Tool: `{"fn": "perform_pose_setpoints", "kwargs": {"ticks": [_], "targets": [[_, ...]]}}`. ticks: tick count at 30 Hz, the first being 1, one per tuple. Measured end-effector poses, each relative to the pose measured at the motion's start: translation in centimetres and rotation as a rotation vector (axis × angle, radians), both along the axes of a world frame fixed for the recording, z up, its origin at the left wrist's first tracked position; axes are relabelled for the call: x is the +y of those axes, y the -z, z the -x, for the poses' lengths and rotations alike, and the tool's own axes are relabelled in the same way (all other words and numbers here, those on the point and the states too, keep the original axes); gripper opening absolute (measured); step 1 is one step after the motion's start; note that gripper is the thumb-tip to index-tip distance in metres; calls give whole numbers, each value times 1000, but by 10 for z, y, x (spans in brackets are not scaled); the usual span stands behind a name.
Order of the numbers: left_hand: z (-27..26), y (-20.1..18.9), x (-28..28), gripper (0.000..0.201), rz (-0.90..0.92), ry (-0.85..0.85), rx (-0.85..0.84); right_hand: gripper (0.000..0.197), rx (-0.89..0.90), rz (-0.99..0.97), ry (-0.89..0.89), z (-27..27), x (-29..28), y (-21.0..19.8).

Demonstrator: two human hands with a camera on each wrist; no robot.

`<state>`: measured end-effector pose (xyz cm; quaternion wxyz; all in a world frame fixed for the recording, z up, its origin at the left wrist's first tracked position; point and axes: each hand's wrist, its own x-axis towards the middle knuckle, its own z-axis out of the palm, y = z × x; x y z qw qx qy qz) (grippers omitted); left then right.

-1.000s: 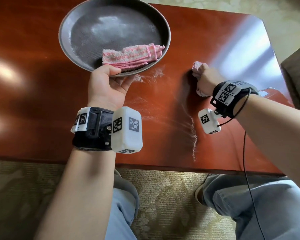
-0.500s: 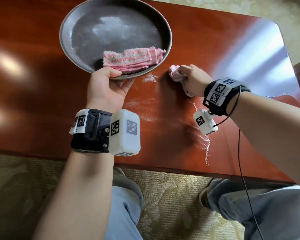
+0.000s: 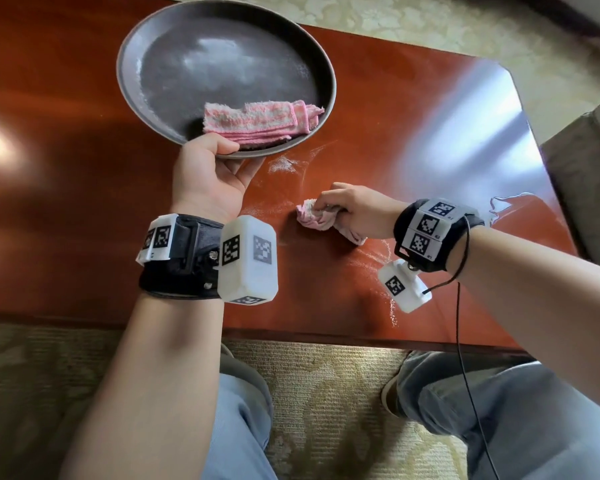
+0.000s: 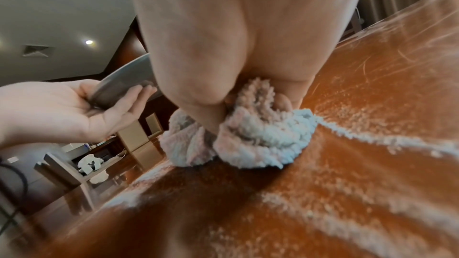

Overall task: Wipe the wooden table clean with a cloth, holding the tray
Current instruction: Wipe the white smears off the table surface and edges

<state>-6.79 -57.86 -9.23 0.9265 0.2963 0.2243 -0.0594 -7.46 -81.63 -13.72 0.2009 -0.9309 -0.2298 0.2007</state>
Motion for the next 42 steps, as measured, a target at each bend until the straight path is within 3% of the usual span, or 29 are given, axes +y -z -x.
{"fn": "perform_pose_setpoints", "kwargs": {"ticks": [5,10,16,20,25,42], "targets": [[0,0,-7,29,-12,24,-11,47,36,-45,49,-7,-2,-12],[-9,-1,-18,25,-30,29,23,36,-32,-419,583,-36,-30,-15],[-27,-5,-44,21,-17,25,26,28,-156,-277,916,-77,-90,-7],[-41,-7,-58,22,-20,30,23,28,-246,-38,938,-90,-115,-4],[-52,-6,-69,24,-27,42,5,17,-184,77,830,-110,-122,6],[-58,-4,-48,30,-25,0,-4,36,-163,121,554,-144,-82,11]]}}
